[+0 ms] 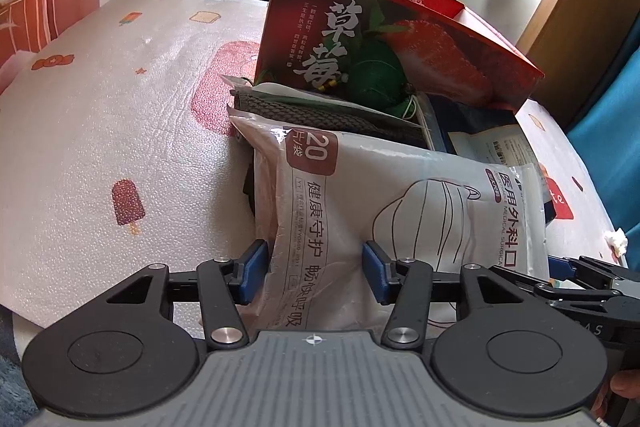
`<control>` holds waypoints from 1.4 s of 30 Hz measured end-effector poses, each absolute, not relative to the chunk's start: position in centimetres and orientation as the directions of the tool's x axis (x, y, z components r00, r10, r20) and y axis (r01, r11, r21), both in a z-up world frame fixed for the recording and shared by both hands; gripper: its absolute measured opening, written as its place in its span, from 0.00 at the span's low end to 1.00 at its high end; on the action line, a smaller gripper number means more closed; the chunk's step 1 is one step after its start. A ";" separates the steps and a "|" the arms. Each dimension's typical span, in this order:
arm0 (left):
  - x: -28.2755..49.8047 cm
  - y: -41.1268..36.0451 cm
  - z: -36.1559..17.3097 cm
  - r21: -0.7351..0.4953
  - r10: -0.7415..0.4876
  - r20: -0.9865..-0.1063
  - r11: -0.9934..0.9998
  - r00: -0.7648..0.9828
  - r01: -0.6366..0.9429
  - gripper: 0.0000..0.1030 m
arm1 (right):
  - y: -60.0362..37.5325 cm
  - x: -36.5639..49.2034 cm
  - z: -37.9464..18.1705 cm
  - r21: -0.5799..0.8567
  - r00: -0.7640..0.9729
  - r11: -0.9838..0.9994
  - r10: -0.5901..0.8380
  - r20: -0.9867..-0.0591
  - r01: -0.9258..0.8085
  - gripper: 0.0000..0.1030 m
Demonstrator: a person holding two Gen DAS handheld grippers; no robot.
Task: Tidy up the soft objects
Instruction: 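Lift the white mask bag with the right tool toward the red box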
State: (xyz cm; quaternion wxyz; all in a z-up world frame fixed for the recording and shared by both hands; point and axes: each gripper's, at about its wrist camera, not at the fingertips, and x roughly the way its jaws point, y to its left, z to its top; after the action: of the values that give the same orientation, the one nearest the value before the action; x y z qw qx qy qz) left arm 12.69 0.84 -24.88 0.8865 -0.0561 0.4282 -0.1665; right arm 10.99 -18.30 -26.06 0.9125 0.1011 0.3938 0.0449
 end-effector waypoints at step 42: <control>14.0 -0.5 -12.8 -0.167 -0.358 -0.474 0.933 0.804 0.317 0.60 | -18.6 13.6 -12.6 0.002 0.884 0.994 0.101 -0.456 -0.112 0.55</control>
State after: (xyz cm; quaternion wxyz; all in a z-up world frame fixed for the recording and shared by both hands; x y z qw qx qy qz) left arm 14.03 -0.54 -12.83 0.9490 -0.0399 0.2570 -0.1781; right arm 13.61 -18.62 -12.63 0.9706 -0.0121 0.2342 0.0550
